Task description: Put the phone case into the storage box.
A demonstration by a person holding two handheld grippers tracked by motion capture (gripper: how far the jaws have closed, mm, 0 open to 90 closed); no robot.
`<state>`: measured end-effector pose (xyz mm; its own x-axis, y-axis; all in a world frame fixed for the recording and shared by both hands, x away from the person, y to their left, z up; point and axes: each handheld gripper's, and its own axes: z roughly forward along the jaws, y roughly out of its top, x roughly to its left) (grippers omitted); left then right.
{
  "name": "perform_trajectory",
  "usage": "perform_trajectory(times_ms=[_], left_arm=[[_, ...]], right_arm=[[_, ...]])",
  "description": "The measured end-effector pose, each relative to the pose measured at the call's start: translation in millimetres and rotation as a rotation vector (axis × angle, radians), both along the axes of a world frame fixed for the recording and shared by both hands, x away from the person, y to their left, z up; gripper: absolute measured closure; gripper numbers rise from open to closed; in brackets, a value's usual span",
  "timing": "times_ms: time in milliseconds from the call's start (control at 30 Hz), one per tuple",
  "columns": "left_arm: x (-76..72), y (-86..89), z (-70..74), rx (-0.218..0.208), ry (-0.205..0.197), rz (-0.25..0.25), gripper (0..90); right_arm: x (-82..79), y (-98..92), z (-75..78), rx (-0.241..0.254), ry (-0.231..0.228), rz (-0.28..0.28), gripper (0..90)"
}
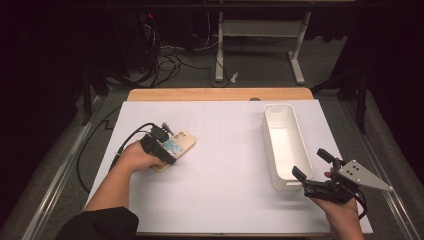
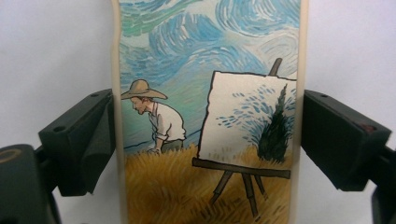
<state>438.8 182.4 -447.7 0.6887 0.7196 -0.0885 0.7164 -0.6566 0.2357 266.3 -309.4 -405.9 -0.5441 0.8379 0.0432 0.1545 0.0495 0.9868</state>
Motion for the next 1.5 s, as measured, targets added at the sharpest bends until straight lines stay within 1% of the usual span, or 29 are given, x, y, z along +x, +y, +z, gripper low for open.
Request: perform_trajectory(times_ms=[67, 133, 200, 233, 300, 333, 400, 467, 533, 567, 633, 667, 700, 733, 900, 967, 1000, 1067, 1200, 1300, 1333, 1367, 1467, 1500], left_arm=[[-0.7, -1.2, 0.5, -0.006, 0.001, -0.006, 11.4], [-2.2, -3.7, 1.4, -0.024, -0.005, -0.012, 11.3], [-2.7, -4.3, 2.1, -0.029, -0.006, -0.013, 11.3], [-4.3, -5.7, 3.3, -0.029, -0.013, -0.017, 11.3], [-6.2, -6.2, 5.2, -0.048, -0.019, -0.016, 11.3], [-7.6, -6.4, 6.6, -0.061, -0.031, -0.015, 11.3], [-9.9, -7.1, 8.3, -0.084, -0.034, -0.014, 11.3], [-12.8, -8.7, 10.2, -0.082, -0.054, -0.021, 11.2], [-15.2, -9.1, 11.4, -0.103, -0.058, -0.024, 11.2], [-16.6, -9.0, 12.5, -0.1, -0.065, -0.026, 11.2], [-19.1, -7.7, 13.7, -0.112, -0.074, -0.024, 11.2], [-20.1, -6.5, 13.9, -0.131, -0.071, -0.02, 11.2], [-21.6, -5.5, 14.4, -0.14, -0.078, -0.015, 11.2], [-22.7, -4.5, 14.8, -0.144, -0.089, -0.013, 11.2], [-30.3, -5.4, 14.4, -0.18, -0.106, -0.024, 11.2], [-33.7, -6.1, 13.2, -0.179, -0.119, -0.026, 11.2], [-35.3, -6.0, 12.8, -0.186, -0.125, -0.022, 11.2], [-38.6, -5.1, 11.8, -0.212, -0.135, -0.012, 11.2], [-46.3, -4.3, 11.6, -0.236, -0.161, -0.009, 11.2], [-53.1, -4.0, 12.9, -0.279, -0.186, -0.003, 11.2], [-53.1, -4.0, 12.9, -0.279, -0.186, -0.003, 11.2], [-58.3, -5.3, 12.3, -0.291, -0.203, -0.003, 11.2], [-65.9, -7.4, 10.7, -0.303, -0.227, -0.008, 11.2], [-68.2, -7.6, 10.2, -0.317, -0.232, 0.001, 11.2]], right_arm=[[-0.1, -0.1, 0.2, 0.0, 0.0, 0.0, 0.1], [-0.2, -0.1, 0.3, 0.0, -0.001, -0.001, 0.1], [-0.3, 0.0, 0.4, 0.0, -0.001, -0.001, 0.1], [-0.5, -0.1, 0.5, 0.0, -0.002, -0.001, 0.1], [-0.5, -0.3, 0.6, 0.002, -0.002, -0.002, 0.1], [-0.6, -0.4, 0.6, 0.004, -0.002, -0.002, 0.1], [-0.7, -0.8, 0.8, 0.005, -0.004, -0.002, 0.1], [-0.9, -1.2, 0.8, 0.005, -0.004, -0.004, 0.1], [-1.4, -1.5, 0.9, 0.006, -0.003, -0.005, 0.1], [-1.6, -1.6, 1.0, 0.005, -0.004, -0.005, 0.1], [-2.2, -1.4, 1.3, 0.011, -0.002, -0.007, 0.1], [-2.2, -1.4, 1.3, 0.011, -0.002, -0.007, 0.1], [-2.1, -1.4, 1.3, 0.011, -0.002, -0.007, 0.1], [-1.9, -1.6, 1.1, 0.009, -0.003, -0.006, 0.1], [-1.9, -1.2, 0.9, 0.006, -0.002, -0.008, 0.1], [-1.9, -1.2, 0.9, 0.007, -0.002, -0.008, 0.1], [-1.9, -1.2, 0.8, 0.007, -0.002, -0.008, 0.1], [-1.9, -0.9, 0.8, 0.007, -0.001, -0.007, 0.1], [-2.0, -0.5, 0.5, 0.005, 0.001, -0.006, 0.1], [-1.8, -0.1, 0.4, 0.006, 0.0, -0.006, 0.1], [-1.8, -0.1, 0.4, 0.006, 0.0, -0.006, 0.1], [-1.9, 0.2, 0.4, 0.005, 0.001, -0.006, 0.1], [-2.2, 0.6, 0.6, 0.003, -0.002, -0.005, 0.1], [-2.3, 0.8, 0.6, 0.003, -0.001, -0.004, 0.1]])
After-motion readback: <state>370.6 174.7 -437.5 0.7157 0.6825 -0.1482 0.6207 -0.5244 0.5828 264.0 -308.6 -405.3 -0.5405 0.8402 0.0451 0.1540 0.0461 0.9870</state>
